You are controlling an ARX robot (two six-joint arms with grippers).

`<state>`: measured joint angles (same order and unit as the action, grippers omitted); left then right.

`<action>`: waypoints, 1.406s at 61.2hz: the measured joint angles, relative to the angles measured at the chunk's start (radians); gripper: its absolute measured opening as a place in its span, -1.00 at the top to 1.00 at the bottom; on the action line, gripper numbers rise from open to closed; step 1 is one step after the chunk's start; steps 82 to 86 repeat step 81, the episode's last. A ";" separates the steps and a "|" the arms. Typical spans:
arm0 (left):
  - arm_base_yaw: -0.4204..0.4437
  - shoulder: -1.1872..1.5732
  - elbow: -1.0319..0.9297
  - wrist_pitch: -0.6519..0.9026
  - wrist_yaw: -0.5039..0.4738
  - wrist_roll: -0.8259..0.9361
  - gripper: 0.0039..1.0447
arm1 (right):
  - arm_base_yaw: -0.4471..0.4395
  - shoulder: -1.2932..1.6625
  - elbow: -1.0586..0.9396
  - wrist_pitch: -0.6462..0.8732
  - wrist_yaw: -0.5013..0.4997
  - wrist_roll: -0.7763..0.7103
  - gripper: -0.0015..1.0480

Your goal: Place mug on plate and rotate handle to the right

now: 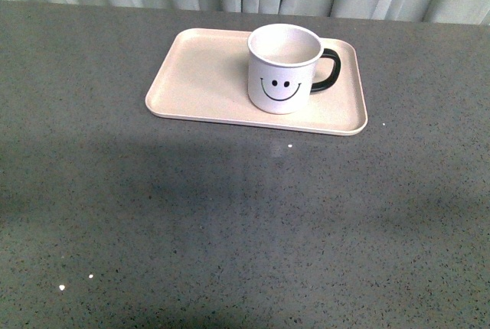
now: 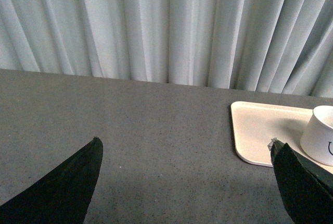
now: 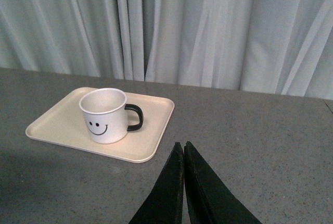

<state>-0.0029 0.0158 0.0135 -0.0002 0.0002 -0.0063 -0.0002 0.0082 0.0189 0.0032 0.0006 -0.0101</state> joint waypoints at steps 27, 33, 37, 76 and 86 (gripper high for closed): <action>0.000 0.000 0.000 0.000 0.000 0.000 -0.83 | 0.000 -0.002 0.000 0.000 0.000 0.000 0.19; 0.000 0.000 0.000 0.000 0.000 0.000 -0.83 | 0.000 -0.002 0.000 0.000 0.000 0.000 -0.15; 0.000 0.000 0.000 0.000 0.000 0.000 -0.83 | 0.000 -0.002 0.000 0.000 0.000 0.000 -0.35; 0.000 0.000 0.000 0.000 0.000 0.000 -0.83 | 0.000 -0.002 0.000 0.000 0.000 0.000 -0.82; 0.000 0.000 0.000 0.000 0.000 0.000 -0.83 | 0.000 -0.002 0.000 0.000 0.000 0.000 -0.82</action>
